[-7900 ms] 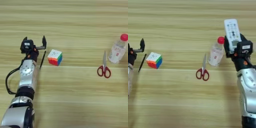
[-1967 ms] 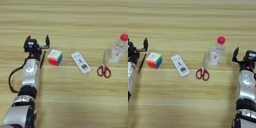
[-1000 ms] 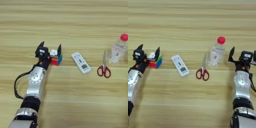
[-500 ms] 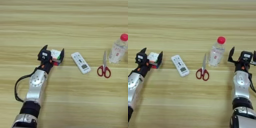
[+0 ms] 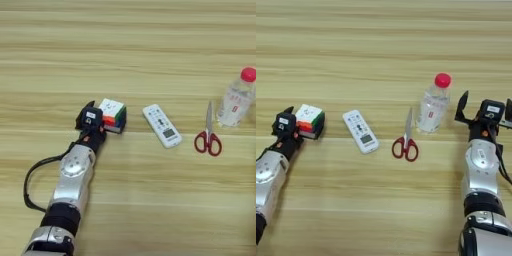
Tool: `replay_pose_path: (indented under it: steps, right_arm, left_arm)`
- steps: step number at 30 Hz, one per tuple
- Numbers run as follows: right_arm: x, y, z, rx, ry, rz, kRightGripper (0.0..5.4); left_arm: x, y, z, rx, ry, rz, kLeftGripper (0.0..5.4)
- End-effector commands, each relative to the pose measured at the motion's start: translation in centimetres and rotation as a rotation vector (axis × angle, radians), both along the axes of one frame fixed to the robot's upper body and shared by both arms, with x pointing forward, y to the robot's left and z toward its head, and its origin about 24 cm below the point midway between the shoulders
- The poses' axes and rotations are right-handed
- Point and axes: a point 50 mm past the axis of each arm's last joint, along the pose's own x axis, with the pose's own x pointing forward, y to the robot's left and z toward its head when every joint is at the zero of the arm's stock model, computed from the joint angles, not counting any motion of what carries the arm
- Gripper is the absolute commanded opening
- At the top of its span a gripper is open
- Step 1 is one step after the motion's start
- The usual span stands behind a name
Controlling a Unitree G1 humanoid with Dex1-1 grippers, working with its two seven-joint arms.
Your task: Move the objects on the table
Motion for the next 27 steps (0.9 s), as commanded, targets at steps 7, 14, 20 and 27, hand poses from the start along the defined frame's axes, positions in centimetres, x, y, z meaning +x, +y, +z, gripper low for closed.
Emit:
replay_pose_path:
  steps: [7,14,20,27]
  right_arm:
    - [0.30,0.25,0.15,0.015,-0.010,0.000,5.36]
    - [0.33,0.17,0.13,0.016,-0.009,-0.002,5.40]
    - [0.34,0.17,0.12,0.016,-0.009,-0.002,5.40]
    - [0.36,0.19,0.09,0.016,-0.007,-0.001,5.40]
  left_arm:
    - [0.22,-0.48,-0.18,0.018,0.013,-0.024,5.40]
    - [0.11,-0.81,-0.22,0.023,0.006,-0.047,4.86]
    - [0.08,-0.81,-0.33,0.021,0.013,-0.047,4.29]
    - [0.10,-0.77,-0.31,0.021,0.011,-0.047,3.57]
